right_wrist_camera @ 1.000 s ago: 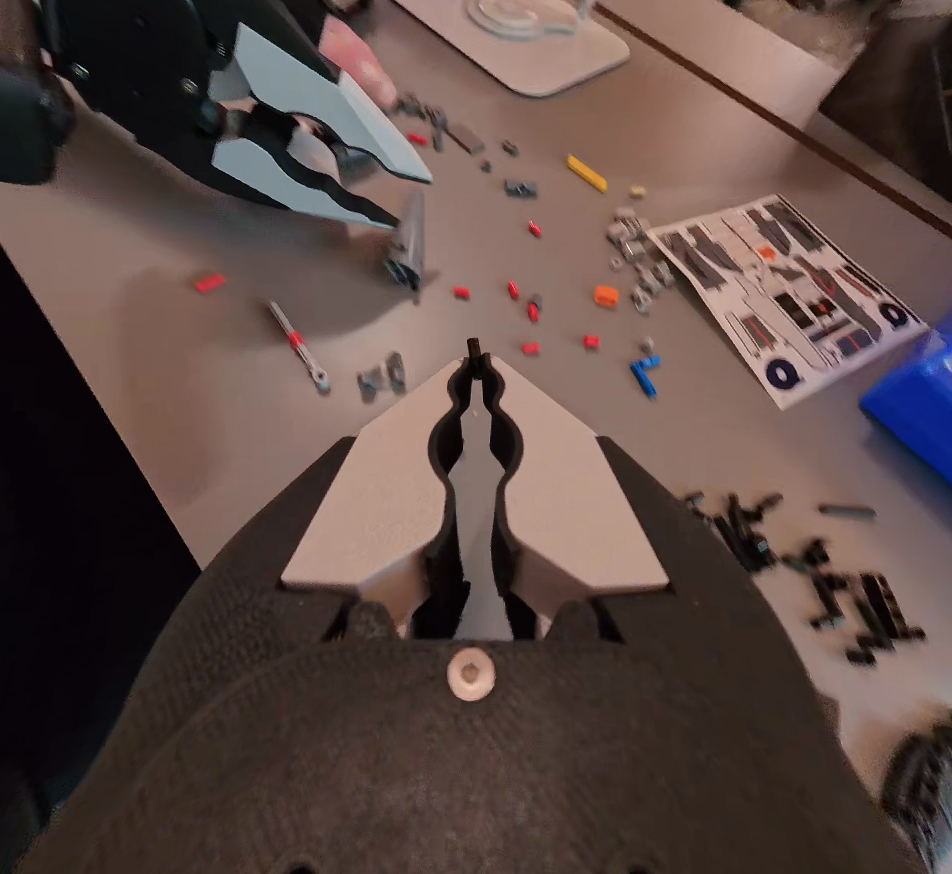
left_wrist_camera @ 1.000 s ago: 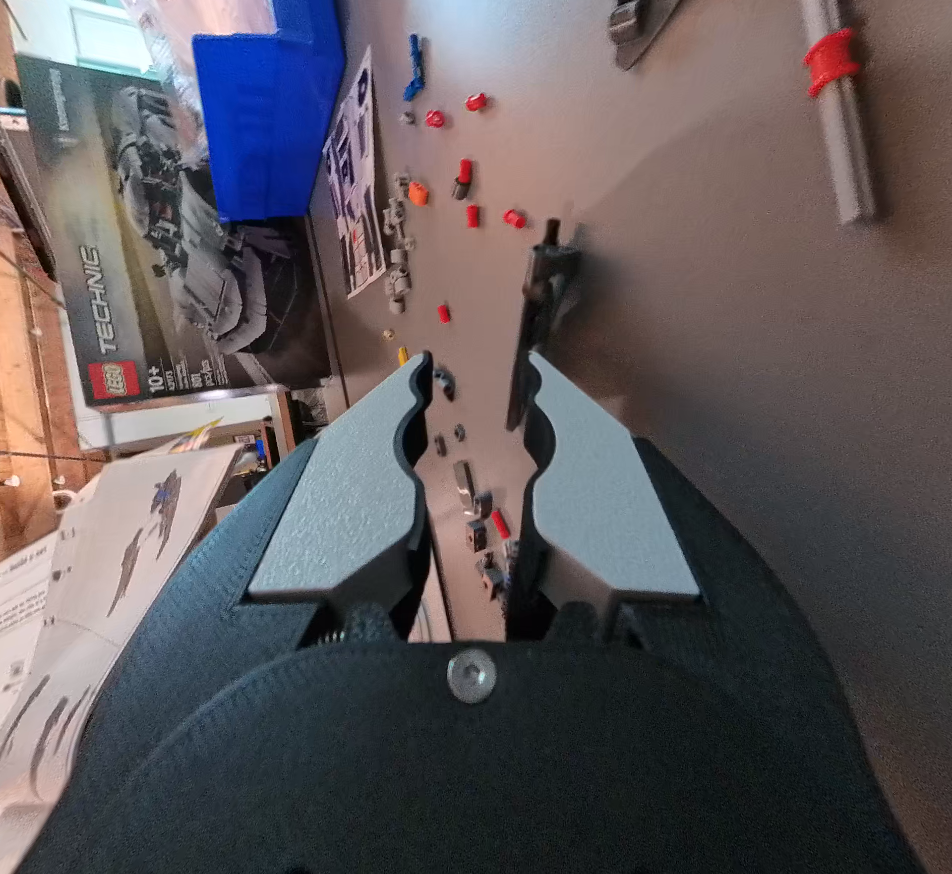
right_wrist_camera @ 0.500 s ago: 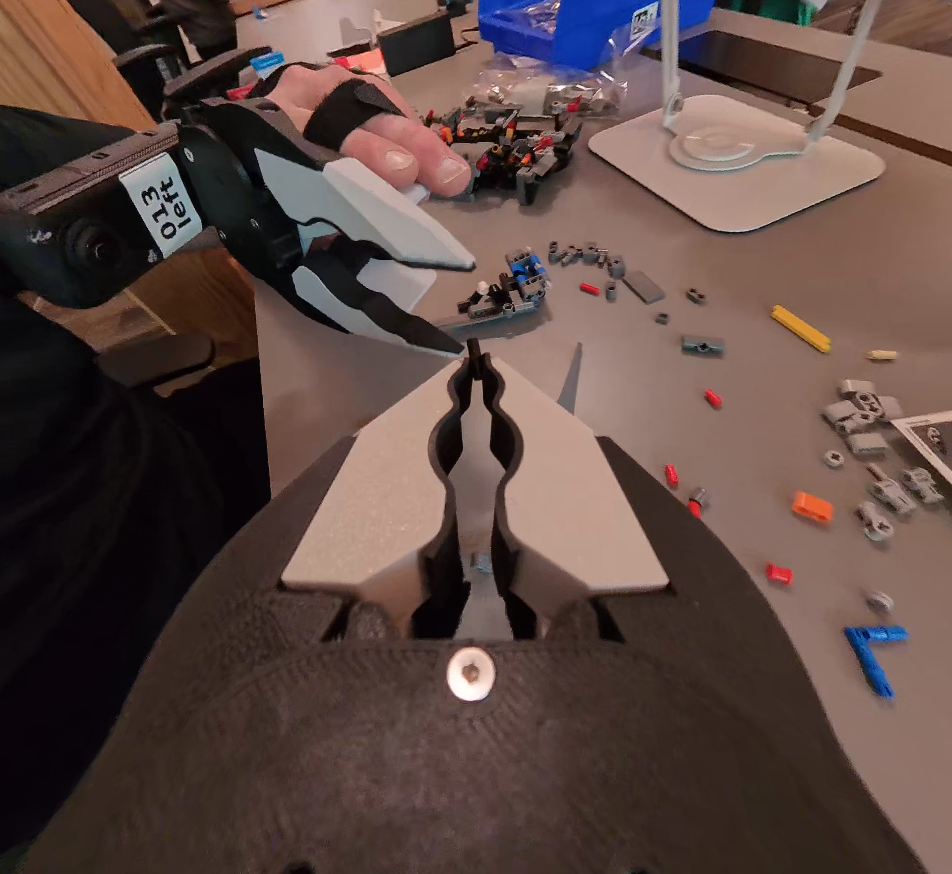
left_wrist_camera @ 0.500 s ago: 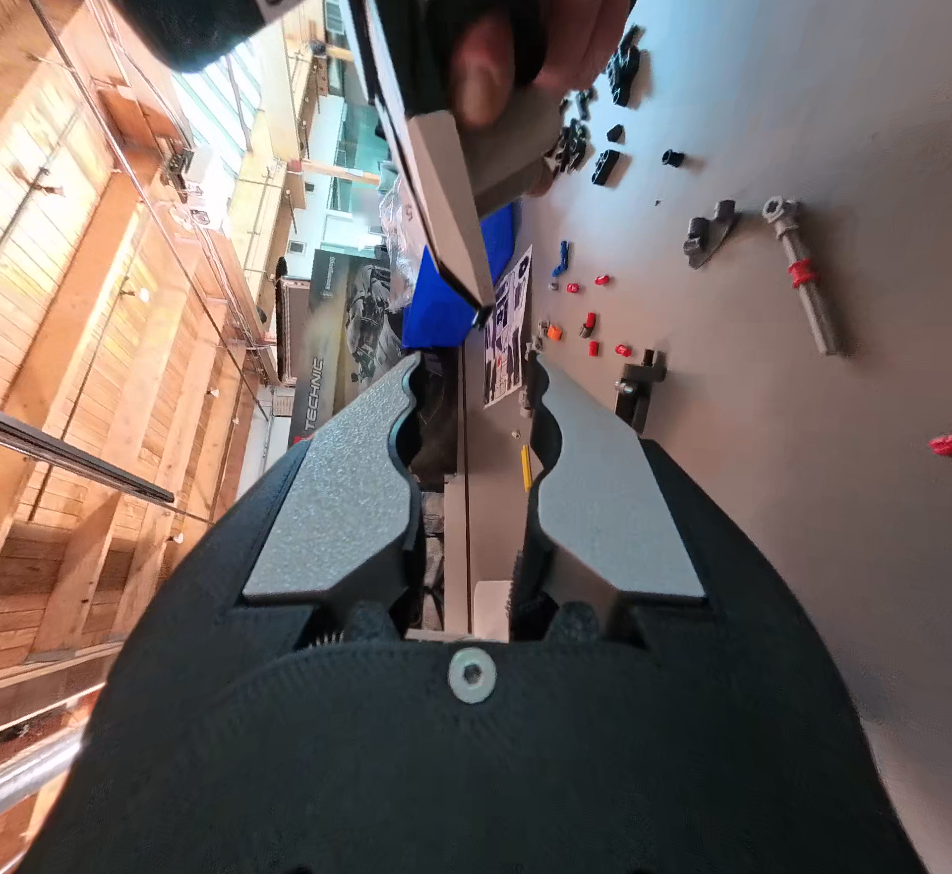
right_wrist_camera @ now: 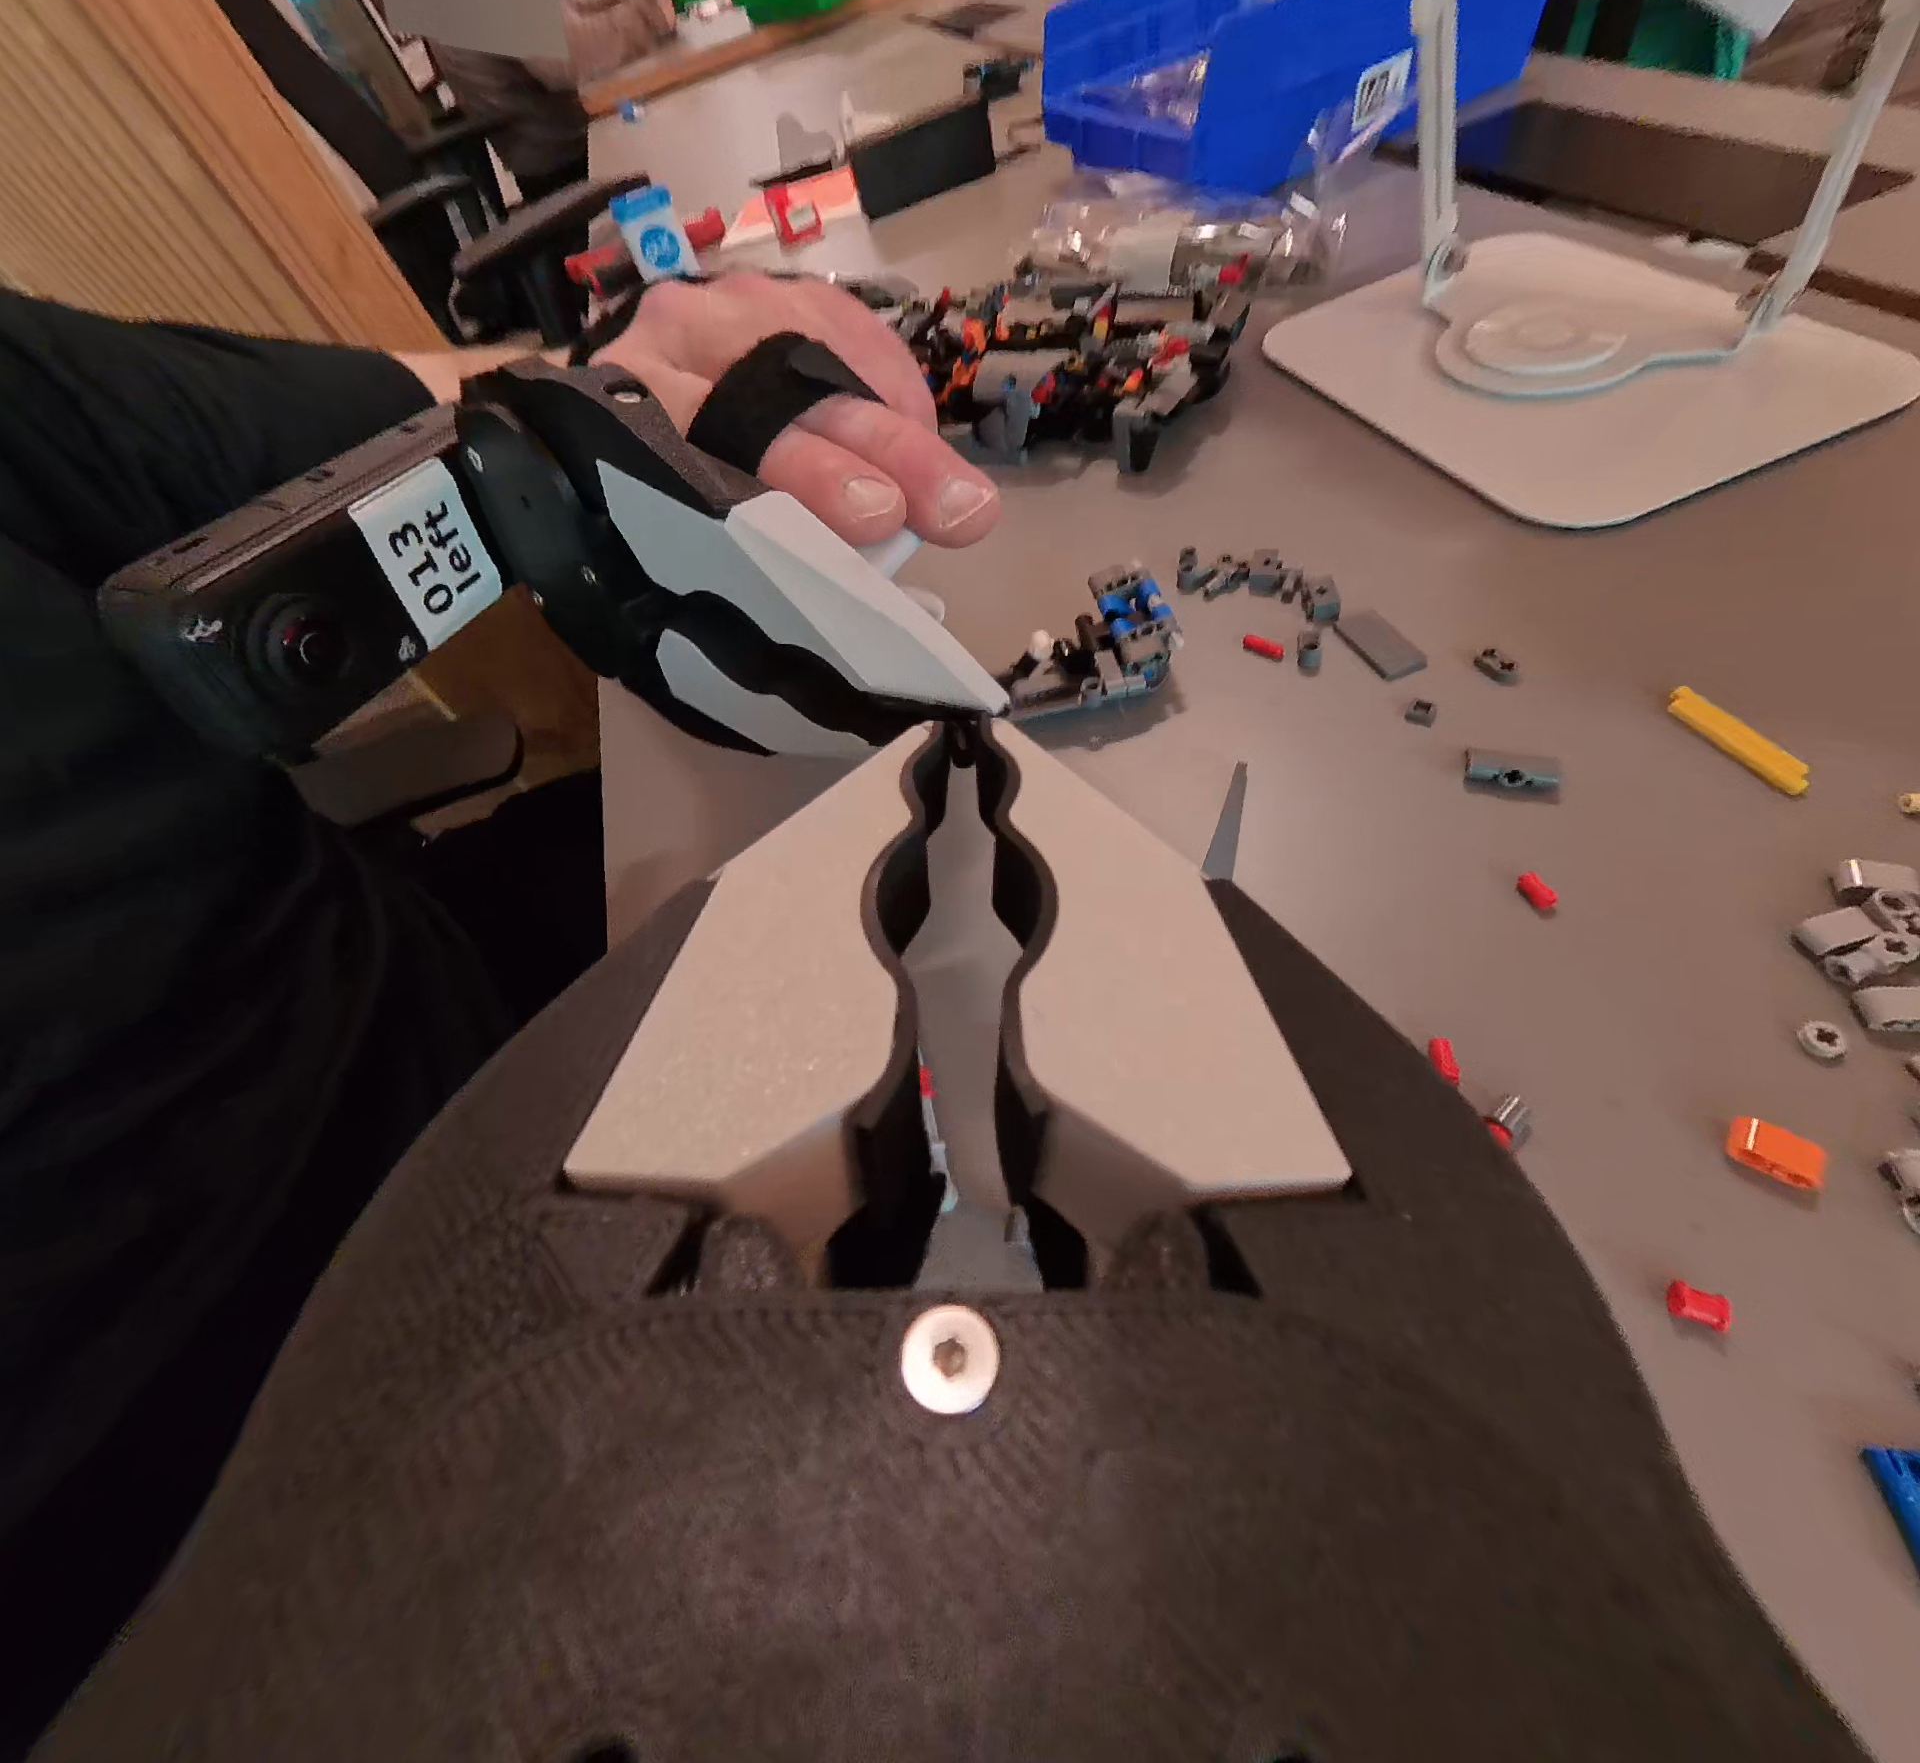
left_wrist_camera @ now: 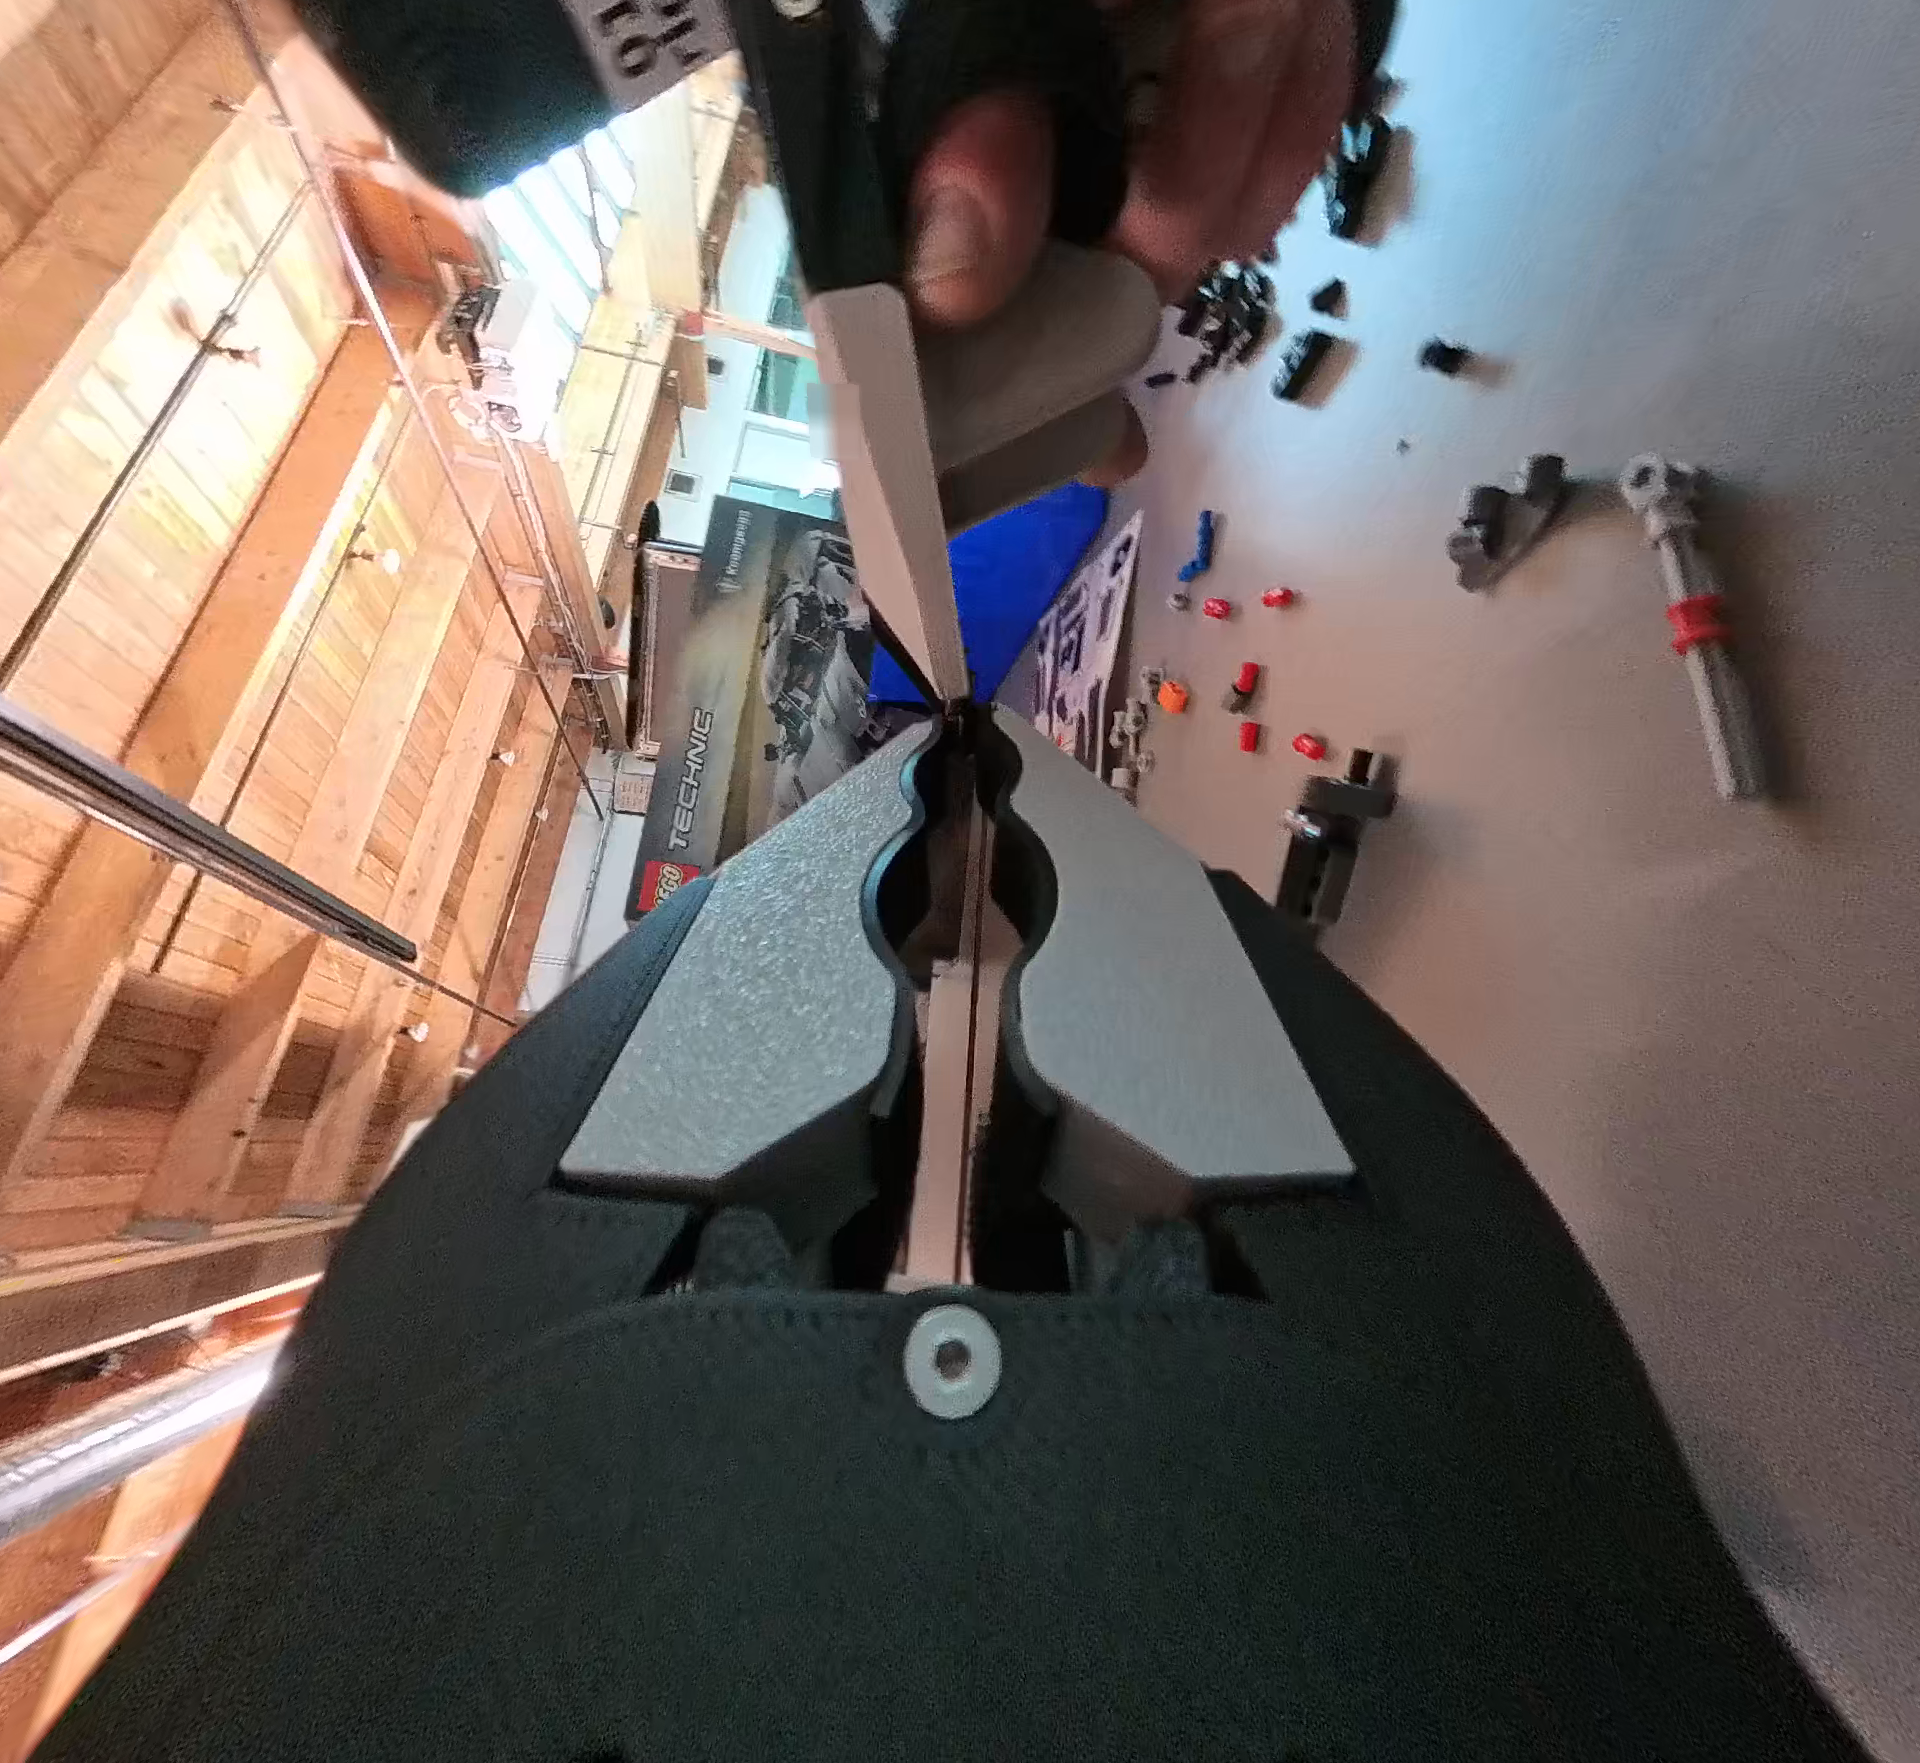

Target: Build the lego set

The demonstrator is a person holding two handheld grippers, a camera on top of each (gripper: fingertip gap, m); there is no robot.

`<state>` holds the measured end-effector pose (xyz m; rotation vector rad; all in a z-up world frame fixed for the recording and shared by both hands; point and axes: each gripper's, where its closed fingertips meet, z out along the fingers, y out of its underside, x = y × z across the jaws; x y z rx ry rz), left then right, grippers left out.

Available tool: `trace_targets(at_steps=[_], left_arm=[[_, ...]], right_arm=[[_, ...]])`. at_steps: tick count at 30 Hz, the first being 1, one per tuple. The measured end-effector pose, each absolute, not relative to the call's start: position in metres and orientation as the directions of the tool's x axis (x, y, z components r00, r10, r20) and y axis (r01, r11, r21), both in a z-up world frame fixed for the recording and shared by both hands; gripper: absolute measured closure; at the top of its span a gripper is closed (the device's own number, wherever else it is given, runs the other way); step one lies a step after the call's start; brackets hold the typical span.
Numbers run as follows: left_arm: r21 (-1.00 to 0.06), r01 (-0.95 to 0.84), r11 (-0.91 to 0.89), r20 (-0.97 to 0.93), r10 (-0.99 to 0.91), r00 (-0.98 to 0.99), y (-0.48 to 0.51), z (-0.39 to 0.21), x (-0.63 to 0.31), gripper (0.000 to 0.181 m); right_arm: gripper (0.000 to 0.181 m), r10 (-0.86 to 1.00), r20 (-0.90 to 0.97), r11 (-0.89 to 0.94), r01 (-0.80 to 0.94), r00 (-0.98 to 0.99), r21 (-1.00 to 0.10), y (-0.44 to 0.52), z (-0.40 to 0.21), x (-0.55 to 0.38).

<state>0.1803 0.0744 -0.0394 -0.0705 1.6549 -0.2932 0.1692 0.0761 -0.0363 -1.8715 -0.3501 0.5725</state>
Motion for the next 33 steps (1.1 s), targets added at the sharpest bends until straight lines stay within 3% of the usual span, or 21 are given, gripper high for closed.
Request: trace_targets(at_steps=[4, 12, 23, 27, 33], left_arm=[[-0.313, 0.153, 0.937, -0.95, -0.308, -0.061, 0.075, -0.021, 0.176, 0.181], [-0.287, 0.169, 0.943, -0.957, -0.29, -0.003, 0.068, -0.013, 0.172, 0.181], [-0.248, 0.143, 0.958, -0.967, -0.253, 0.024, 0.069, -0.013, 0.172, 0.181], [-0.274, 0.116, 0.955, -0.962, -0.271, -0.042, 0.078, -0.018, 0.178, 0.169], [-0.307, -0.025, 0.952, -0.837, -0.282, -0.47, 0.112, -0.078, 0.186, 0.142]], right_arm=[[0.172, 0.482, -0.211, -0.263, -0.089, 0.85, -0.961, 0.072, -0.023, 0.174], [0.174, 0.567, -0.299, -0.175, -0.243, 0.767, -0.954, 0.067, -0.007, 0.16], [0.18, 0.535, -0.287, -0.15, -0.245, 0.795, -0.958, 0.07, -0.007, 0.161], [0.18, 0.479, -0.255, -0.131, -0.219, 0.84, -0.967, 0.068, -0.009, 0.173], [0.18, 0.355, -0.238, -0.132, -0.204, 0.904, -0.97, 0.049, -0.027, 0.217]])
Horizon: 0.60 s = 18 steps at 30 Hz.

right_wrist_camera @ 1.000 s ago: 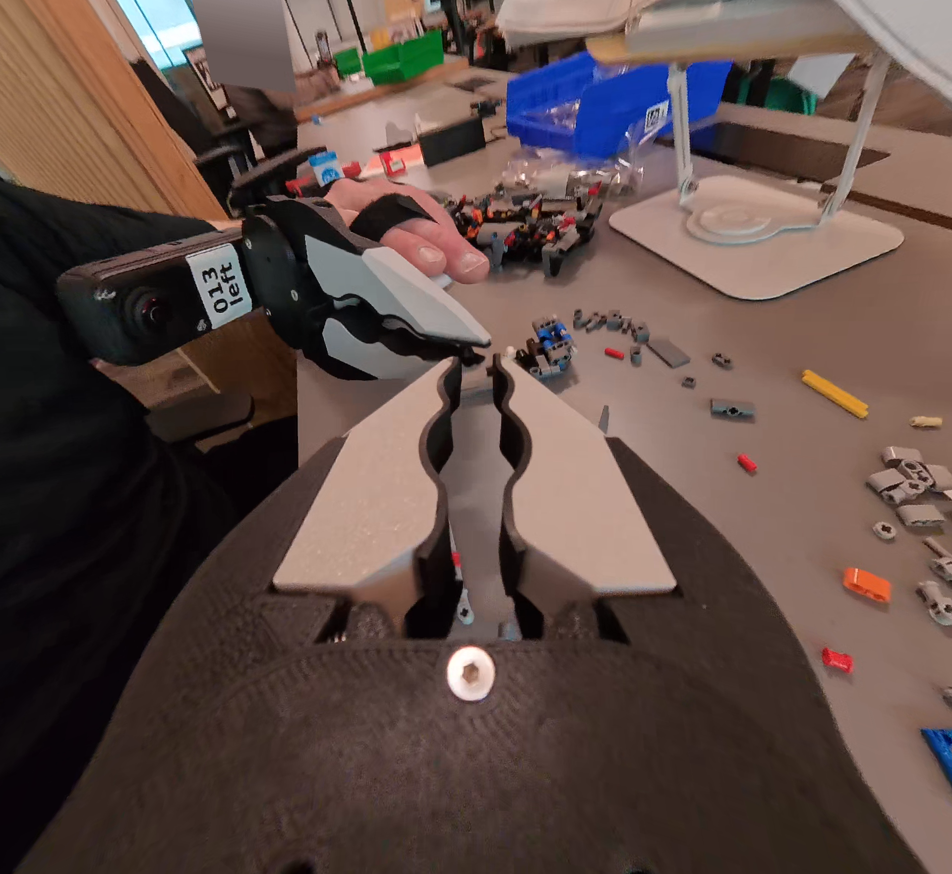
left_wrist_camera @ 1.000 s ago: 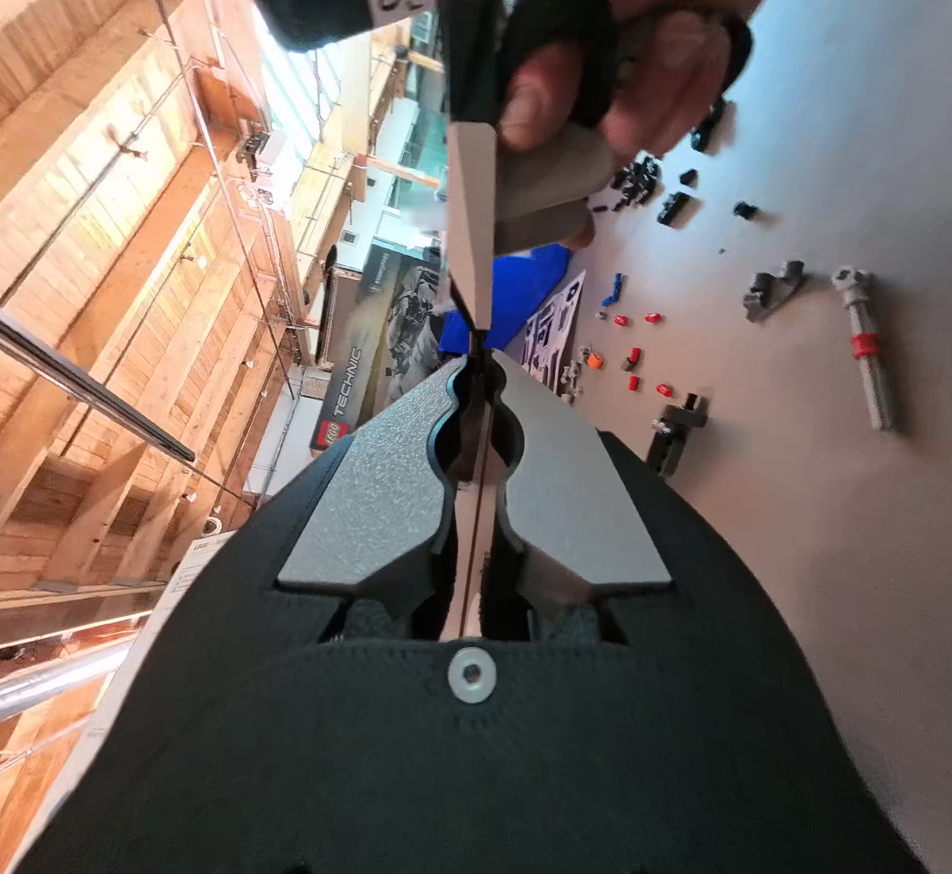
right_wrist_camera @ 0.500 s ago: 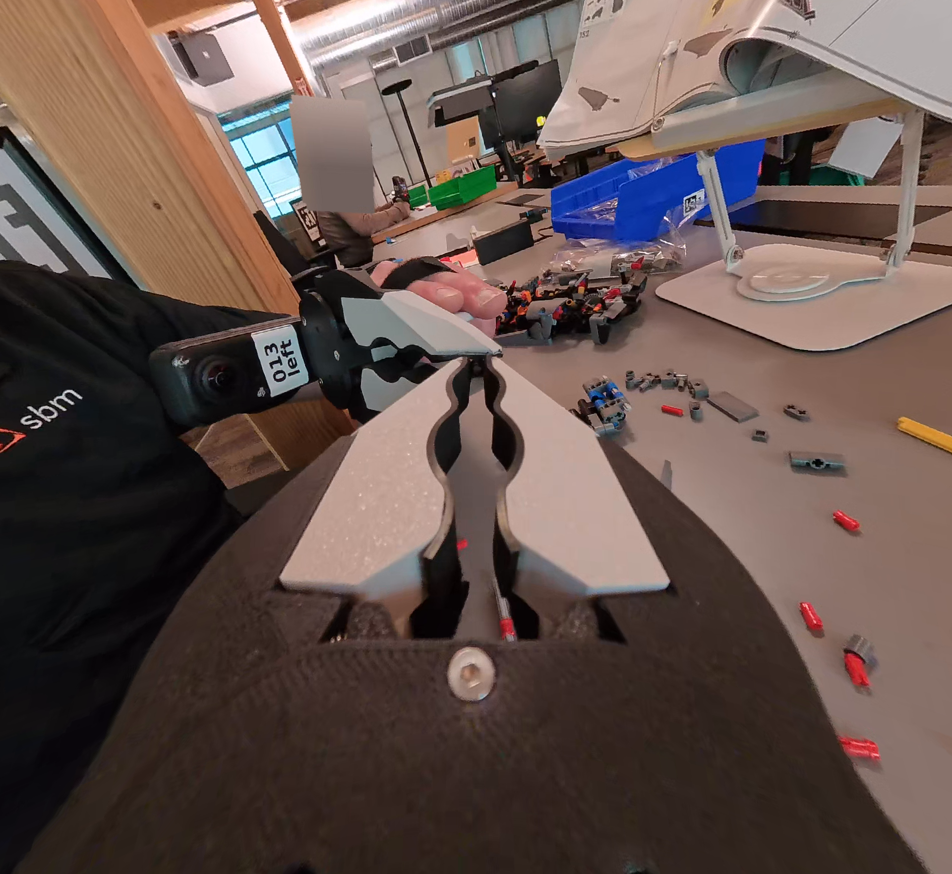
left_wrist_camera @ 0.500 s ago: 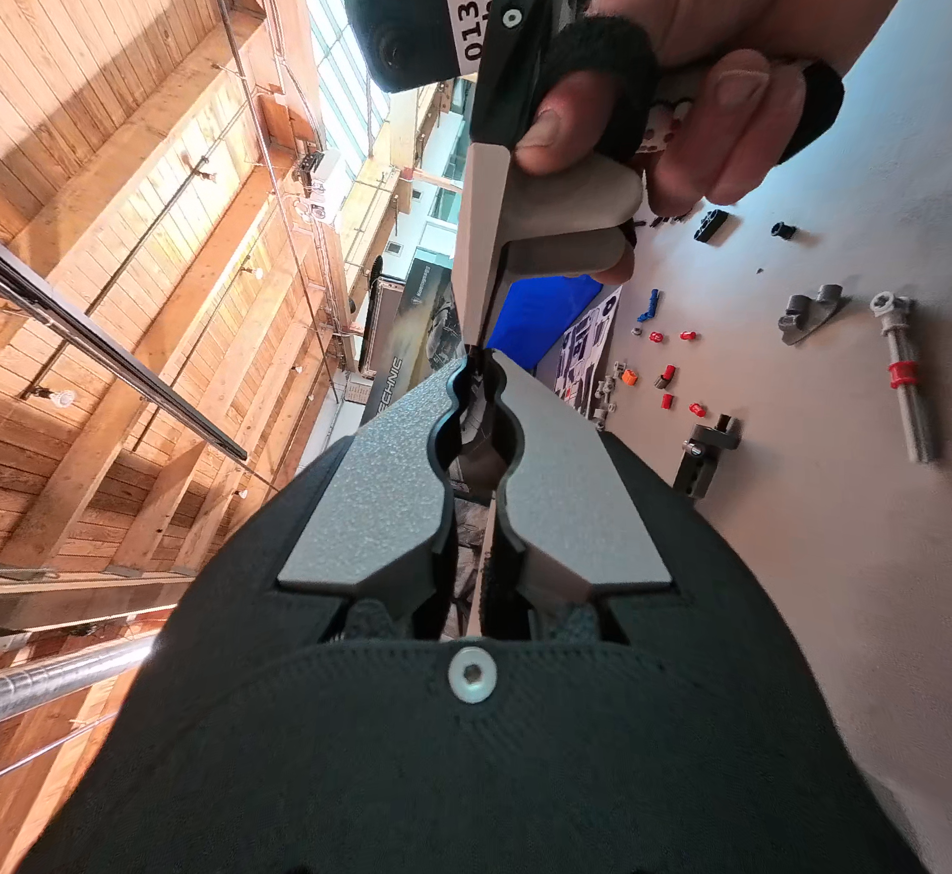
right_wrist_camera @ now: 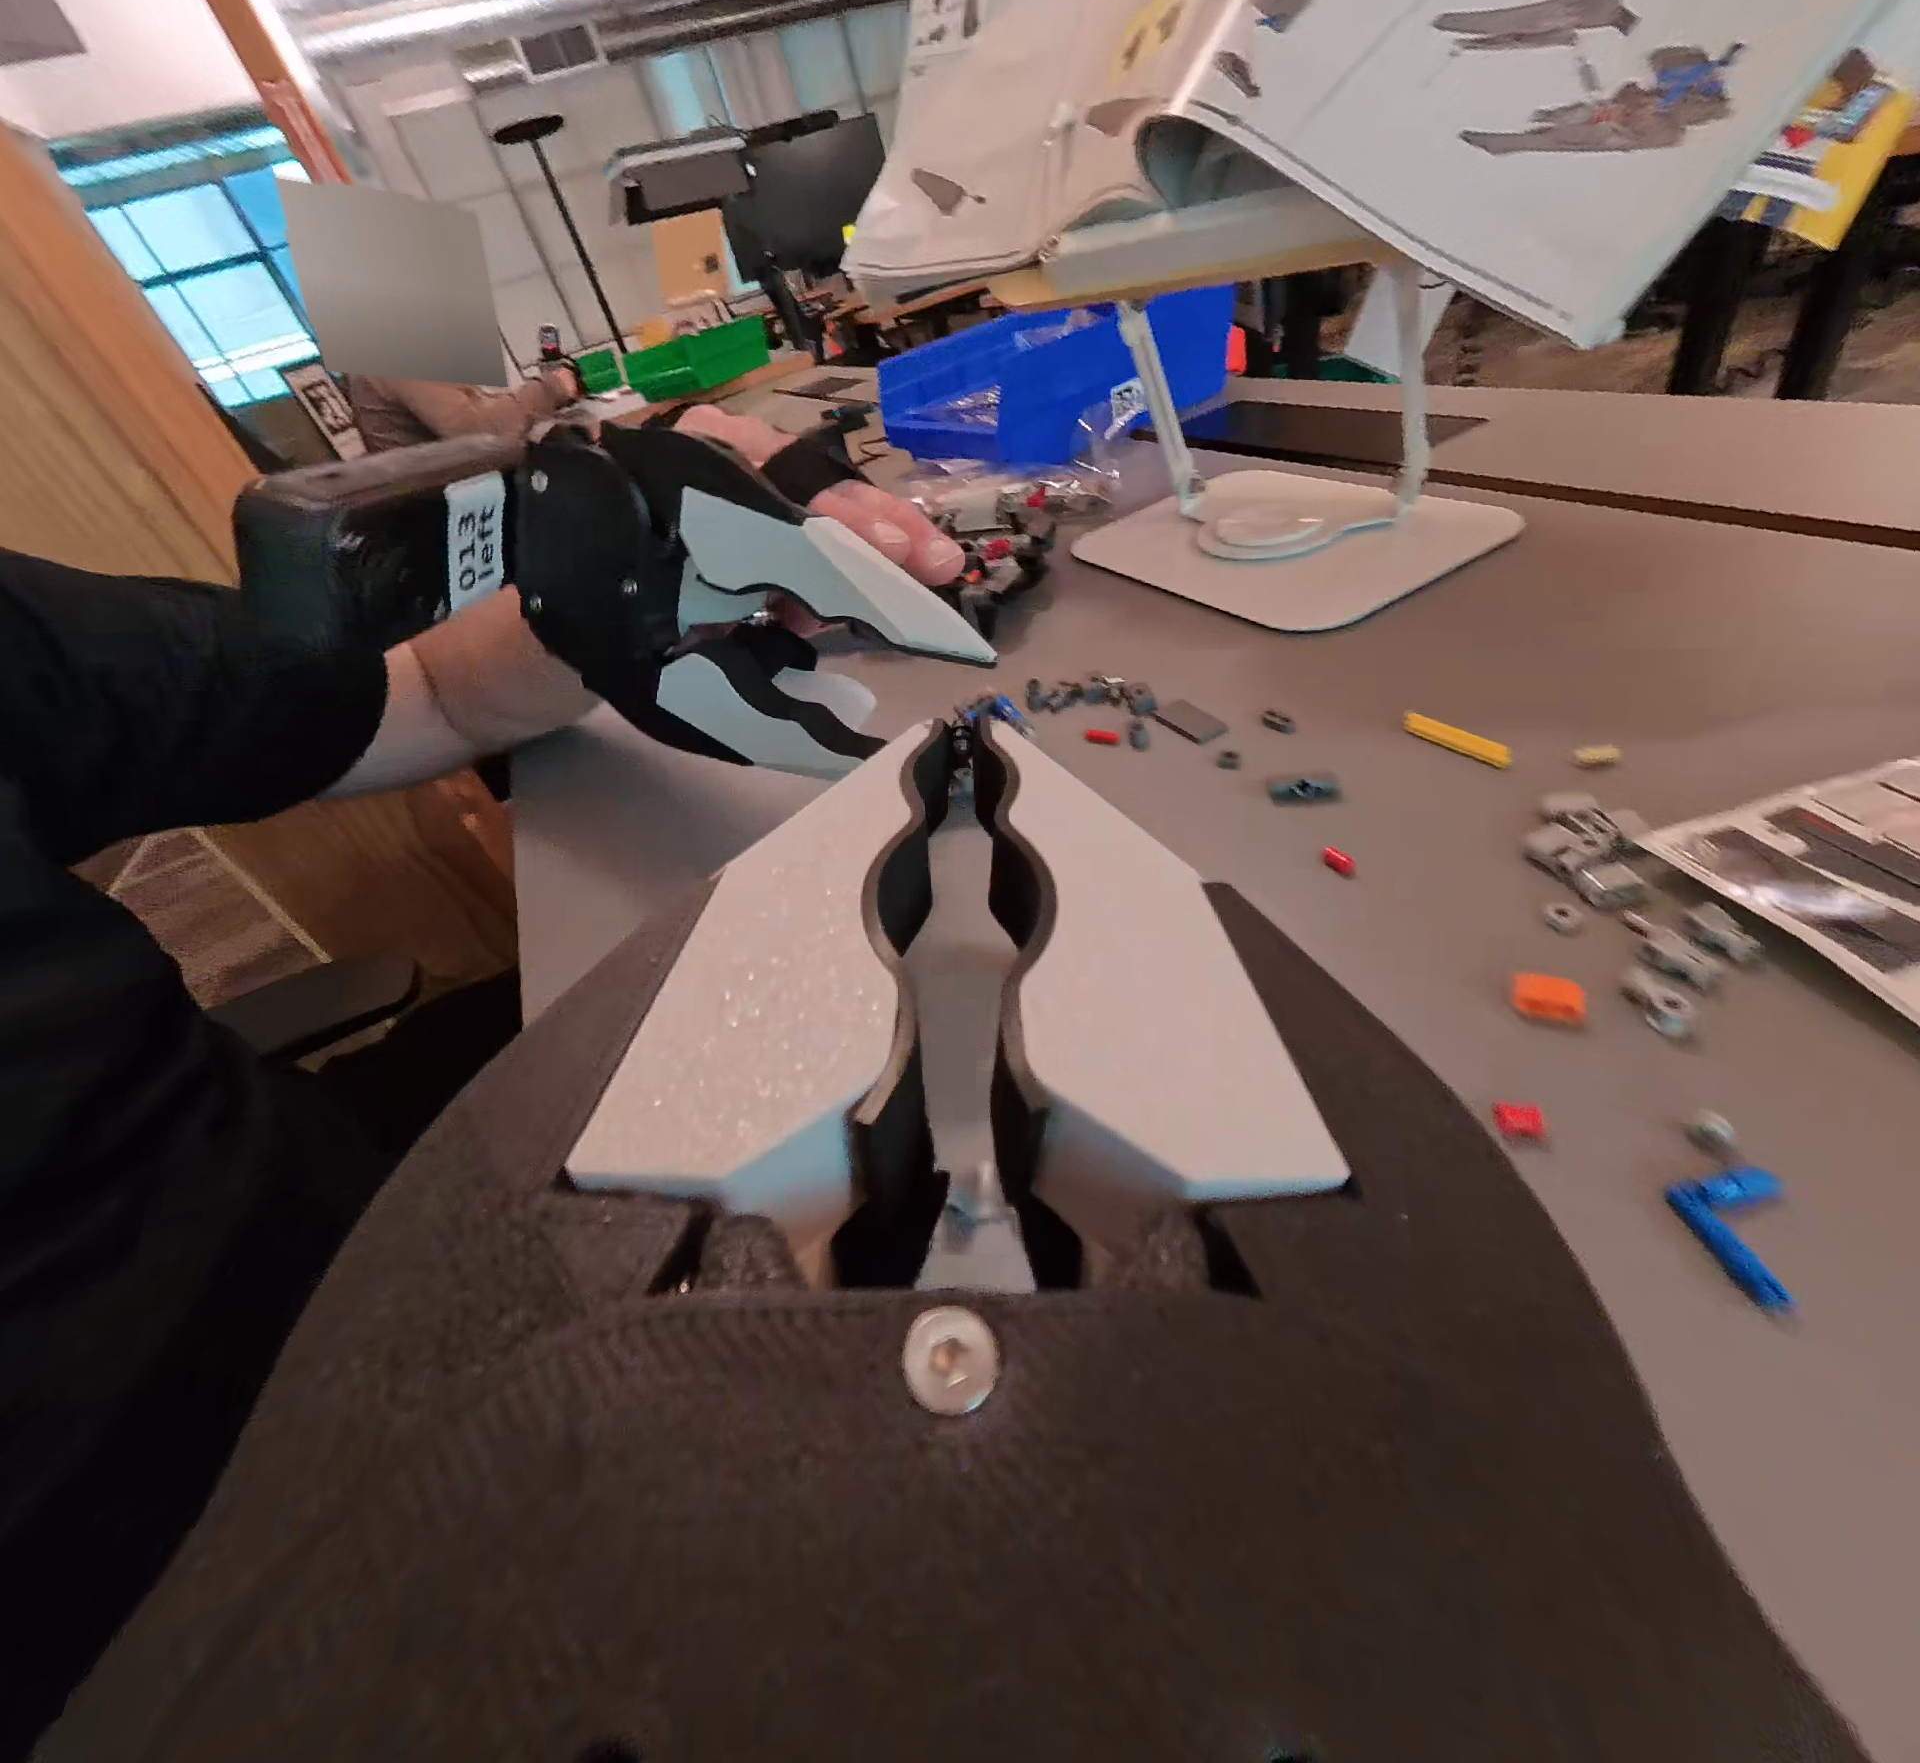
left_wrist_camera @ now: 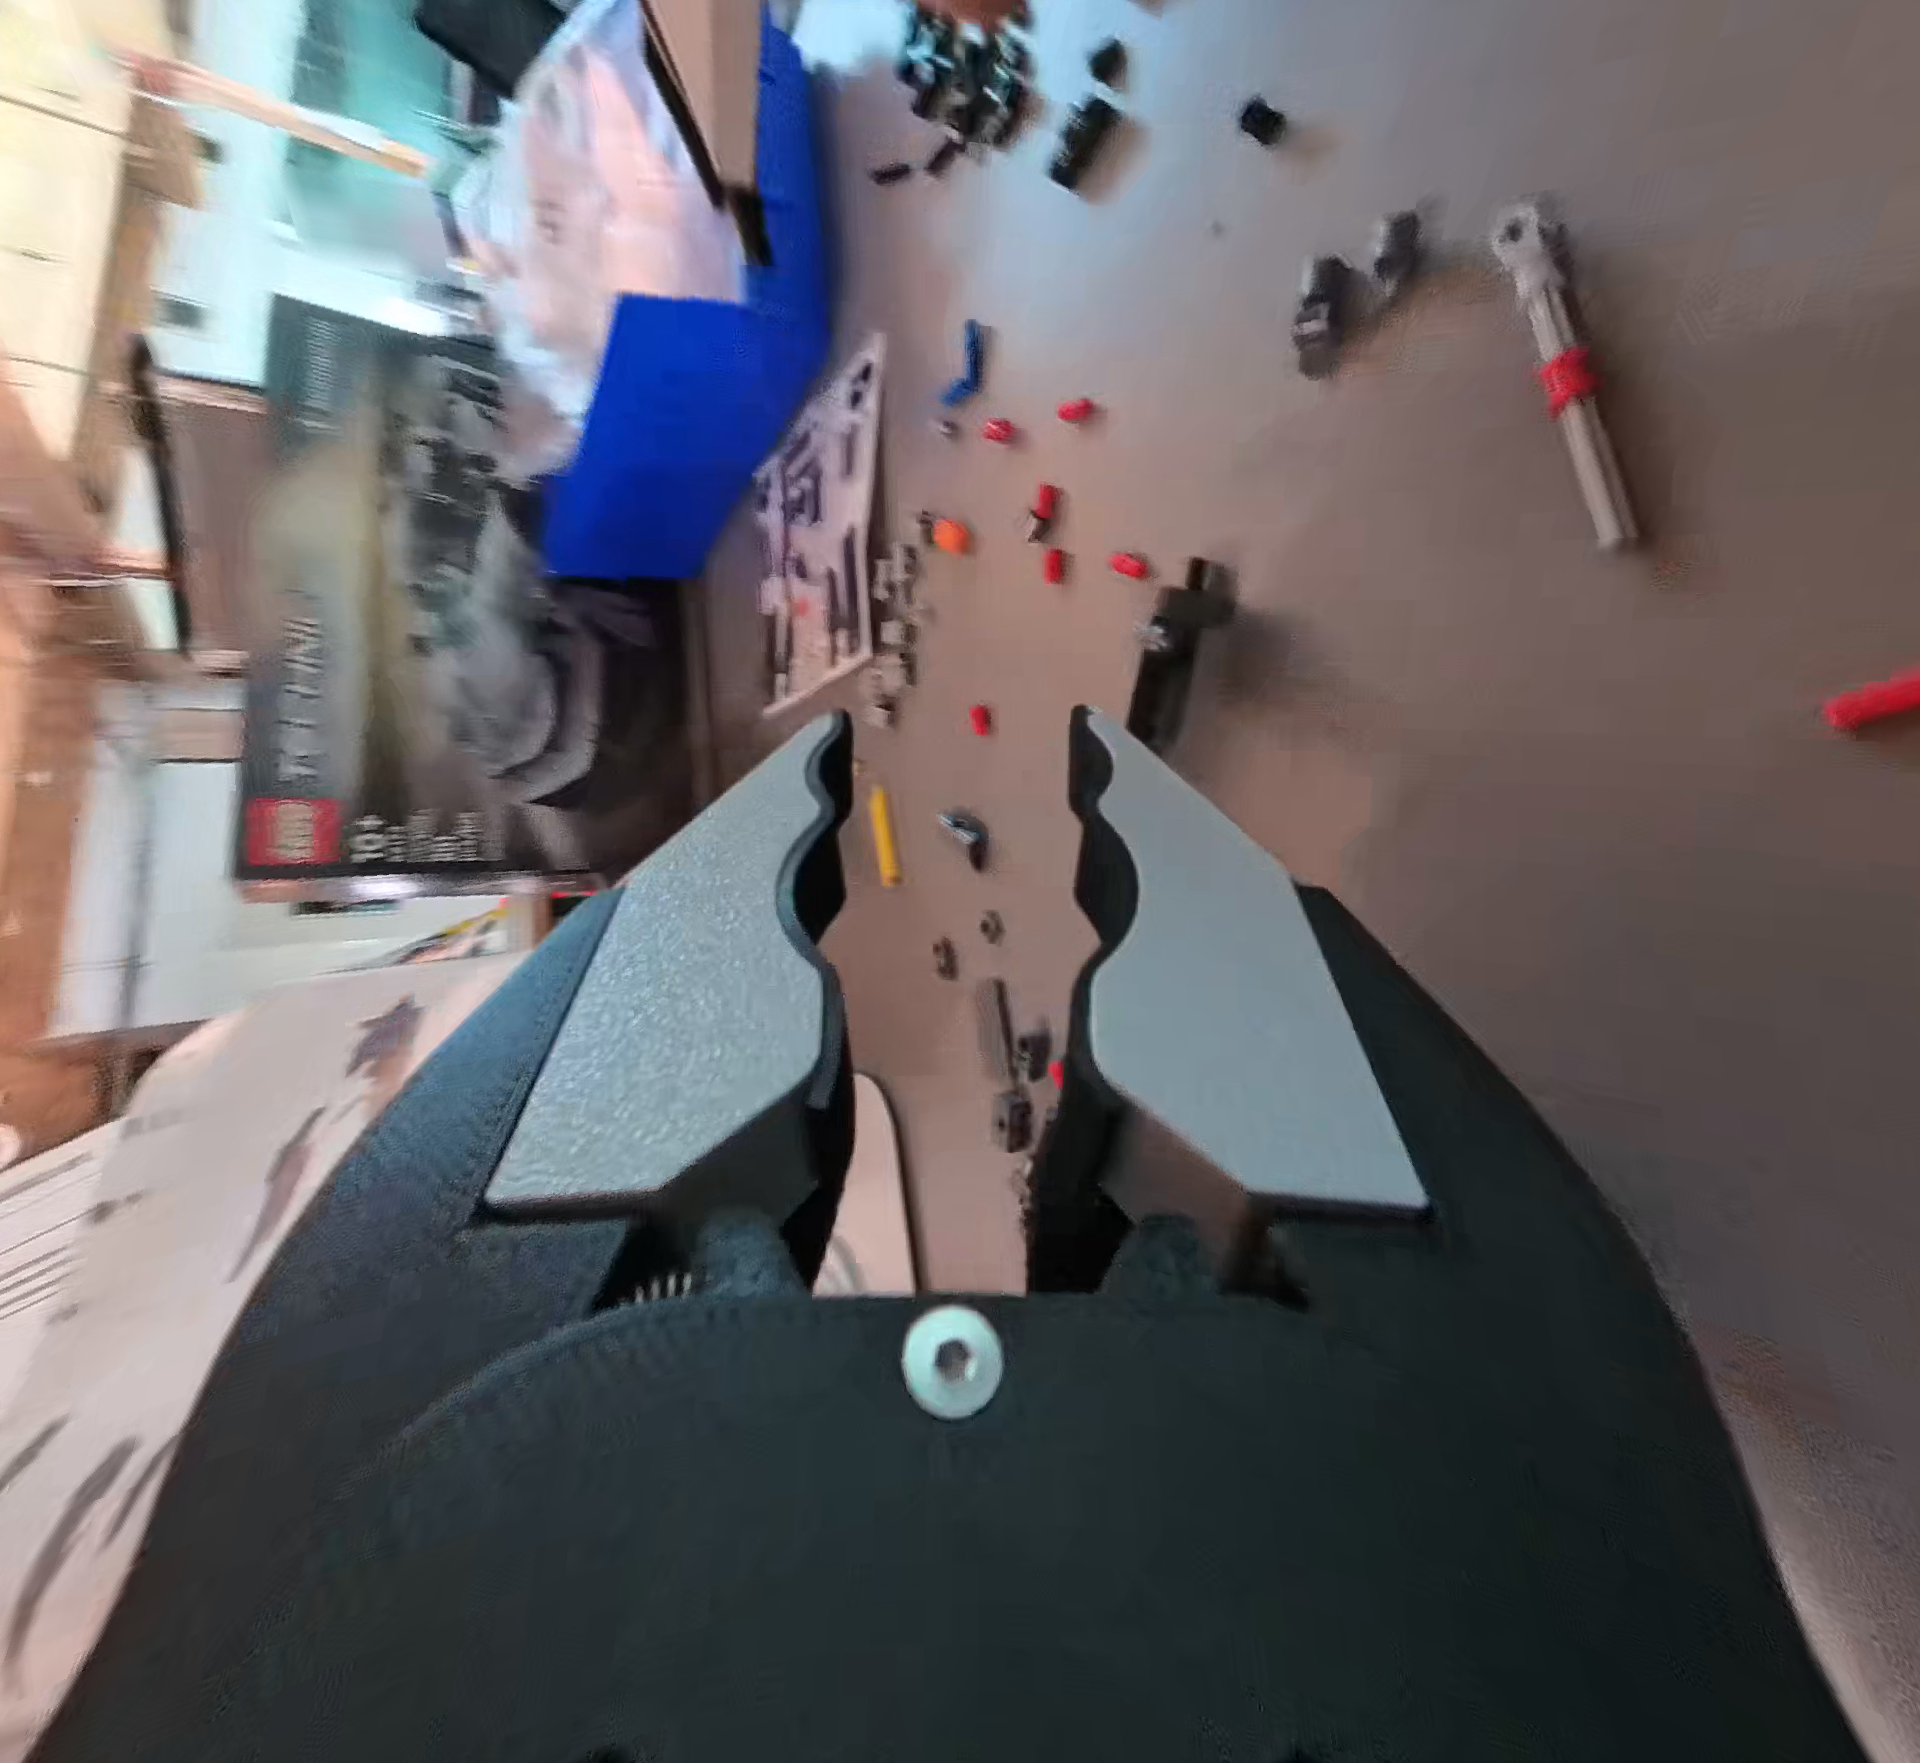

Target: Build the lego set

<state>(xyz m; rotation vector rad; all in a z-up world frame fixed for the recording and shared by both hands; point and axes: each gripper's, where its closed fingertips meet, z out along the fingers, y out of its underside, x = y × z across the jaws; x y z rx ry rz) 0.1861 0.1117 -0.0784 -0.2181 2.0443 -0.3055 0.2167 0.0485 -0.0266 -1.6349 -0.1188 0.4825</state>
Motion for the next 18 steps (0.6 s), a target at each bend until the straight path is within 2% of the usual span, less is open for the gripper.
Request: trace_targets(at_steps=[8, 12, 16, 18], left_arm=[[-0.261, -0.083, 0.962, -0.638, -0.236, -0.733, 0.115, -0.131, 0.201, 0.136], [-0.323, -0.071, 0.944, -0.566, -0.253, -0.785, 0.1, -0.143, 0.205, 0.137], [-0.332, -0.07, 0.941, -0.549, -0.253, -0.797, 0.094, -0.149, 0.212, 0.156], [-0.32, -0.075, 0.944, -0.551, -0.25, -0.796, 0.094, -0.153, 0.216, 0.171]], right_arm=[[0.18, 0.366, -0.263, -0.173, -0.213, 0.893, -0.962, 0.048, -0.049, 0.218], [0.18, 0.363, -0.271, -0.18, -0.218, 0.892, -0.959, 0.048, -0.056, 0.22], [0.18, 0.369, -0.269, -0.183, -0.214, 0.89, -0.959, 0.048, -0.057, 0.22], [0.18, 0.373, -0.268, -0.183, -0.213, 0.888, -0.96, 0.048, -0.057, 0.22]])
